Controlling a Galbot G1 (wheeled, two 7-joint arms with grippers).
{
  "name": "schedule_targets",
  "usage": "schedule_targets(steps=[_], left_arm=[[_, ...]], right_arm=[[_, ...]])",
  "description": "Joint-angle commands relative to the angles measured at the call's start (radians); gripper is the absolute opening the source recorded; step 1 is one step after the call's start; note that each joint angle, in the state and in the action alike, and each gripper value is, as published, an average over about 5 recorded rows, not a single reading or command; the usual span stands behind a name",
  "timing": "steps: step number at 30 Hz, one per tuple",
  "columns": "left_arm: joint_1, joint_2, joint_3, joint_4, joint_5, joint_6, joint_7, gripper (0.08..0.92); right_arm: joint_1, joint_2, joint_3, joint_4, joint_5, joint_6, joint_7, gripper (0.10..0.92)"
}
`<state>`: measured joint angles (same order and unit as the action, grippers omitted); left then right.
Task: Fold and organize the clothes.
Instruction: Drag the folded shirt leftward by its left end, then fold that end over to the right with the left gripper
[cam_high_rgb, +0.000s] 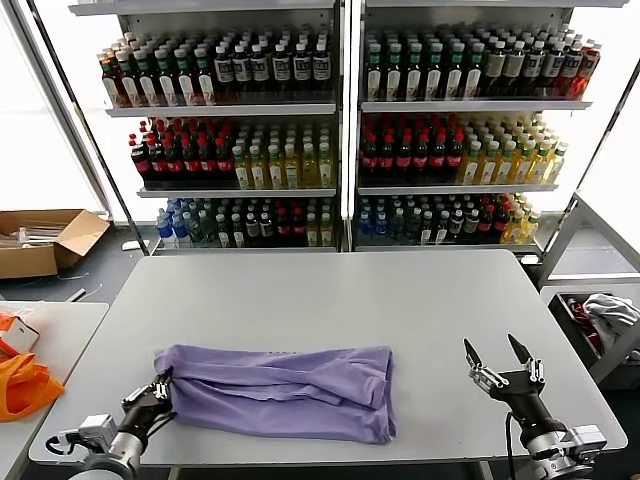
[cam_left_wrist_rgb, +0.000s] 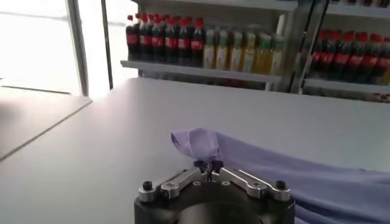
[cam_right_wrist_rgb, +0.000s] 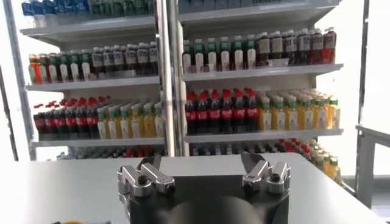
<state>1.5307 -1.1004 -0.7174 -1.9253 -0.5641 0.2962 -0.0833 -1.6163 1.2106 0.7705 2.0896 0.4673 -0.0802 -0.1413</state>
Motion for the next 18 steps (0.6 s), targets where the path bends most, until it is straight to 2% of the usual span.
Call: schedule_targets(steps=[1, 6, 9, 13, 18], left_arm=[[-0.062, 0.171, -0.265, 0.17, 0.022, -0.012, 0.129, 0.093], [-0.076, 0.245, -0.344, 0.253, 0.028, -0.017, 0.163, 0.093], [-0.074, 0.27, -0.346, 0.233, 0.012, -0.013, 0.162, 0.093], [-0.057, 0.259, -0.264, 0.087, -0.018, -0.001, 0.132, 0.093], [-0.083, 0.21, -0.001, -0.099, -0.051, 0.018, 0.072, 0.093]], right_arm=[[0.013, -0.006, -0.001, 0.003, 0.006, -0.003, 0.001, 0.823], [0.012, -0.006, -0.003, 0.009, 0.003, -0.006, 0.002, 0.823], [0.011, -0.005, -0.005, 0.013, 0.003, -0.007, 0.002, 0.823], [0.01, 0.002, -0.014, 0.015, 0.0, -0.007, 0.002, 0.823], [0.006, 0.016, -0.025, 0.022, -0.009, -0.007, 0.006, 0.823]])
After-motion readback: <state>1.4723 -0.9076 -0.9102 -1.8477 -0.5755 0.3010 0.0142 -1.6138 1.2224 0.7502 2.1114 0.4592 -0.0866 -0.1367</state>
